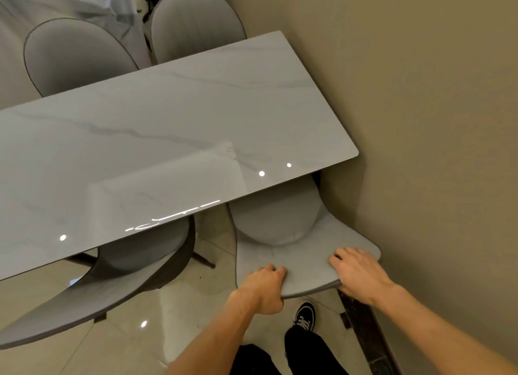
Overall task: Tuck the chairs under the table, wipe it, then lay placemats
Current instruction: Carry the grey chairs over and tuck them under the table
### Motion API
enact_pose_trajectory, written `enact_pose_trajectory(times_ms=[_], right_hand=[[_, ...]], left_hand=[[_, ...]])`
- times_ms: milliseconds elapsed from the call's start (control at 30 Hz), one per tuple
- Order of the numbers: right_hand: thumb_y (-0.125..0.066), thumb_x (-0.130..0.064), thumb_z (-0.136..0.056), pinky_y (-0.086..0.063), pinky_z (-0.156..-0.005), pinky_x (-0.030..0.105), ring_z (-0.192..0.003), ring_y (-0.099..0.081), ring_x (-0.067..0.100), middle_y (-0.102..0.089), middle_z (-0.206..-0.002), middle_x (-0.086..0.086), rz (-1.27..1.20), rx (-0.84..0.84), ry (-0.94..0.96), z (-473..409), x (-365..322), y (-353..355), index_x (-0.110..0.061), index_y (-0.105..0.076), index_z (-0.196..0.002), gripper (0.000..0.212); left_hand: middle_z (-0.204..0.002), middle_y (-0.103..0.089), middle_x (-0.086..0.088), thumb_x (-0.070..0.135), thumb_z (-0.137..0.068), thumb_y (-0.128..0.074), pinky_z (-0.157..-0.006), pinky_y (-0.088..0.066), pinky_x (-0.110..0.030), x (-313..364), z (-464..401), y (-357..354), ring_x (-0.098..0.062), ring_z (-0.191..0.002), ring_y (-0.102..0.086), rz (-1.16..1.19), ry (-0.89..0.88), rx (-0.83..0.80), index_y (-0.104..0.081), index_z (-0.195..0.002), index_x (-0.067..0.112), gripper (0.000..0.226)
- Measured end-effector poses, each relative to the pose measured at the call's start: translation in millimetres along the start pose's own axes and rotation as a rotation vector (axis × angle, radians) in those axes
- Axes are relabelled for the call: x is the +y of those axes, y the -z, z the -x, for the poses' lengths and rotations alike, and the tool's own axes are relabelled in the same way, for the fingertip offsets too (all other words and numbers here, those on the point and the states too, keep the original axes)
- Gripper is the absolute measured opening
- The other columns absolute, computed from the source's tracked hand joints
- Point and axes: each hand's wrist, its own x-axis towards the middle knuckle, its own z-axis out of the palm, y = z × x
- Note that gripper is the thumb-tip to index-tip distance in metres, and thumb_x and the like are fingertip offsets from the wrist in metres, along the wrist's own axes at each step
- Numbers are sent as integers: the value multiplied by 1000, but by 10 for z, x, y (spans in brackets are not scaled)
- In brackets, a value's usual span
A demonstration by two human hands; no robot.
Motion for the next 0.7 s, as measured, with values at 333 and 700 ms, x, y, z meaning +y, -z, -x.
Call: enact_pose_trajectory(times_ms=[333, 700], right_hand=[[-58, -26, -88, -45, -90, 40, -104, -55, 25, -58, -111, 4, 61, -16, -26, -478, 326, 233, -20, -59, -112, 25], [-54, -18, -87, -45, -87, 41, -103, -55, 27, -57, -110, 5, 73, 10, 0, -613, 441, 325, -19, -59, -111, 24]], left_hand=[[-130, -51, -5, 26, -78, -59, -100, -48, -43, -16, -276, 376, -30, -113, -55, 140, 75, 71, -36, -145, 28, 71], [-128, -52, -2, 24, -79, -59, -97, -50, -43, -52, -421, 461, -28, -110, -56, 119, 67, 90, -37, -145, 32, 70]])
